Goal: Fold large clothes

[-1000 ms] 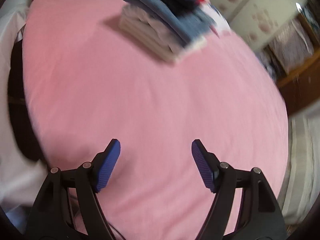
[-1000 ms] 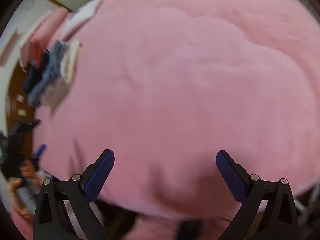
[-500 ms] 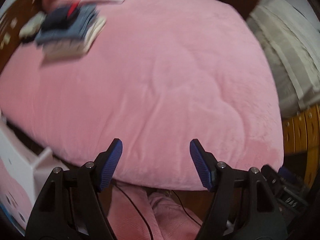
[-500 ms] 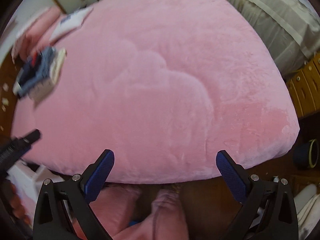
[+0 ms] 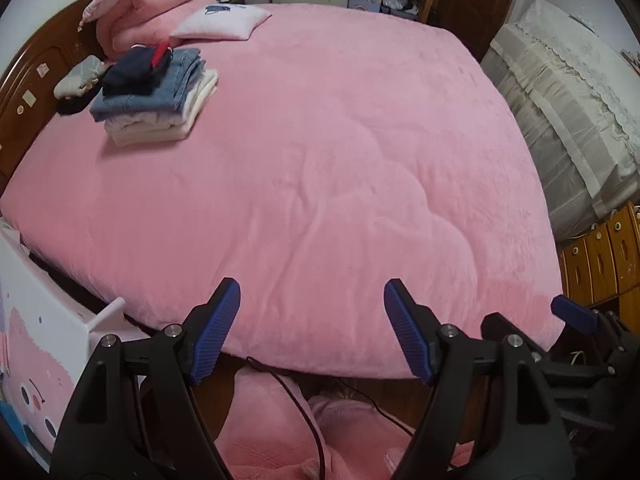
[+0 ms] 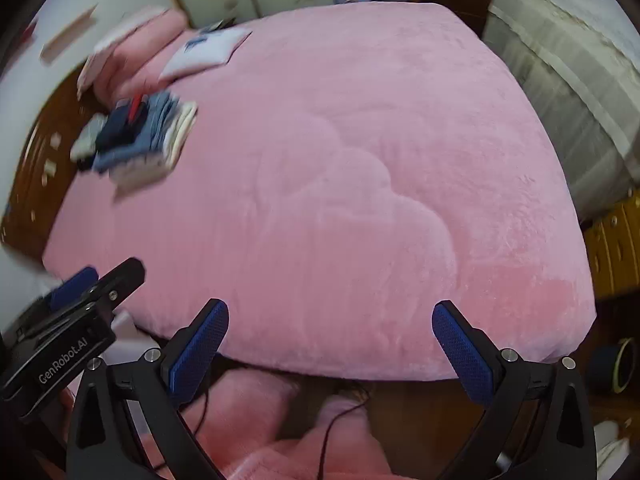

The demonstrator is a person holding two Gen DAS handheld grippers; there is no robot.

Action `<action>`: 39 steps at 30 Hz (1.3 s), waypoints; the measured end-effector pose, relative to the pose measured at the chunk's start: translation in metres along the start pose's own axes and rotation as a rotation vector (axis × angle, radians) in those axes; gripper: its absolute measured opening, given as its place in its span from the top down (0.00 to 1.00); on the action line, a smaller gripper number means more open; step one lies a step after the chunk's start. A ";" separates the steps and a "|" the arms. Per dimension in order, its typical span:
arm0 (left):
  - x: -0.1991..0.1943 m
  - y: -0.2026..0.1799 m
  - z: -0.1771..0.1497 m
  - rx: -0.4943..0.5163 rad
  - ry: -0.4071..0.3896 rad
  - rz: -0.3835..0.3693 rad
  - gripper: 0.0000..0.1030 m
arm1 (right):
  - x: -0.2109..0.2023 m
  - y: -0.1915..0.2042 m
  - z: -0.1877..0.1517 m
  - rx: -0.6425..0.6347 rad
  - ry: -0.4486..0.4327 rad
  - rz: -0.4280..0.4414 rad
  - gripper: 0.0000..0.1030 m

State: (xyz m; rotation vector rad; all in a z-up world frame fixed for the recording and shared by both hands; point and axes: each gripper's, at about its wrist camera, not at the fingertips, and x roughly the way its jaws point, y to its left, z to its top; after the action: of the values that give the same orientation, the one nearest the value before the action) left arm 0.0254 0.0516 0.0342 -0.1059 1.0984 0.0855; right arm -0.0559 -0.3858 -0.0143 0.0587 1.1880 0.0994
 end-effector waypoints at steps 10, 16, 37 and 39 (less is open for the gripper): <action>-0.009 0.014 -0.020 0.006 -0.015 0.022 0.22 | -0.034 0.040 -0.014 -0.034 -0.043 -0.048 0.00; -0.019 0.015 -0.026 0.019 -0.040 0.032 0.14 | -0.049 0.045 -0.020 -0.018 -0.061 -0.061 0.00; -0.012 0.020 -0.013 0.035 -0.029 0.008 0.01 | -0.052 0.047 -0.005 0.037 -0.081 -0.088 0.00; -0.011 0.019 -0.011 0.043 -0.024 0.016 0.01 | -0.052 0.045 -0.004 0.034 -0.079 -0.094 0.00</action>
State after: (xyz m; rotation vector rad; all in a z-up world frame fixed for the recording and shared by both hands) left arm 0.0083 0.0684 0.0384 -0.0571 1.0771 0.0776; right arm -0.0809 -0.3464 0.0369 0.0364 1.1120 -0.0057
